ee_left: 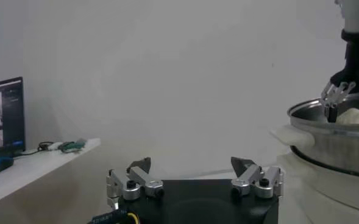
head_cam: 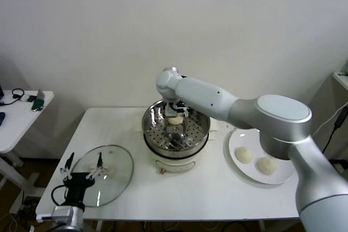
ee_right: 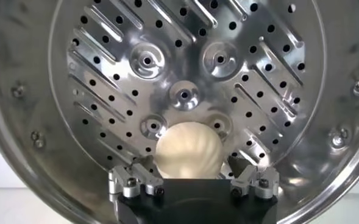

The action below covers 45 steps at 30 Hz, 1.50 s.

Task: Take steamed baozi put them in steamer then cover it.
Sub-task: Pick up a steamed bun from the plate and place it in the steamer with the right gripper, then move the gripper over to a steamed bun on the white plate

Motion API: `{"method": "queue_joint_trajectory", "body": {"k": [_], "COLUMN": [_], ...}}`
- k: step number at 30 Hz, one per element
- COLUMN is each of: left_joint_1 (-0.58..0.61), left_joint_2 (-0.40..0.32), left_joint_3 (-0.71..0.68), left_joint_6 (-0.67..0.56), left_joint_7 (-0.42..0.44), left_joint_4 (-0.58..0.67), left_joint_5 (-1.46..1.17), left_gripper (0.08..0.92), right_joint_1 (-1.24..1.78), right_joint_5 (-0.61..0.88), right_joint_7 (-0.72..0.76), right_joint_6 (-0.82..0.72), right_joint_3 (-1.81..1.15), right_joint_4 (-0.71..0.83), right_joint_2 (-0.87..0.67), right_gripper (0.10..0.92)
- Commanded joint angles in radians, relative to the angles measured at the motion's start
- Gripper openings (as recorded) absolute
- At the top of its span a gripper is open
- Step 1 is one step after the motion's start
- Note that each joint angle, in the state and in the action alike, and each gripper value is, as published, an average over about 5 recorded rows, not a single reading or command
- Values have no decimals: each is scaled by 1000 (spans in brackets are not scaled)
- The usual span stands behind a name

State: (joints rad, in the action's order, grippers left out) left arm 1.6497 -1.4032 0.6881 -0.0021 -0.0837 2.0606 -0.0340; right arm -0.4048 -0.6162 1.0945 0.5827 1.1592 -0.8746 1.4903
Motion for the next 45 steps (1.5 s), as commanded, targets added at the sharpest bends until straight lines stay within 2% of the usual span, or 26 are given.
{"method": "queue_joint_trajectory", "body": {"k": [1,7,12,15,18,24,30,37,45], "left_joint_1": [0,0,5,7,7,9,12,24,20], "left_joint_2": [1,3,9,12,16,22,22,17,15], "left_joint_3": [-1,-4,-10,-12,-15,-21,-20,-14,-9], "left_joint_6": [1,3,4,4,3,2,4,4,12], "left_joint_7": [0,-1,-2,-2,-2,-1,-2,-5,-5], "left_joint_4": [1,4,14,21,22,24,24,25,22], "left_joint_5": [1,1,0,-1,-2,-2,-1,1,10], "left_gripper": [823,823,823,823,823,823,823,823,823], "right_joint_1": [-97,-270,-380,-396,-384,-313,-117,149,304], "right_joint_5": [100,421,807,944,1007,1056,959,806,717], "right_joint_7": [26,-11,-53,-57,-54,-36,-20,-8,-12], "right_joint_6": [-16,-201,-444,-549,-649,-783,-812,-806,-757], "right_joint_3": [0,123,269,315,339,373,272,66,-79], "right_joint_4": [-132,-222,-268,-293,-331,-404,-386,-291,-157], "right_joint_2": [-95,-243,-419,-518,-613,-776,-843,-838,-759], "right_gripper": [823,823,823,823,823,823,823,823,823]}}
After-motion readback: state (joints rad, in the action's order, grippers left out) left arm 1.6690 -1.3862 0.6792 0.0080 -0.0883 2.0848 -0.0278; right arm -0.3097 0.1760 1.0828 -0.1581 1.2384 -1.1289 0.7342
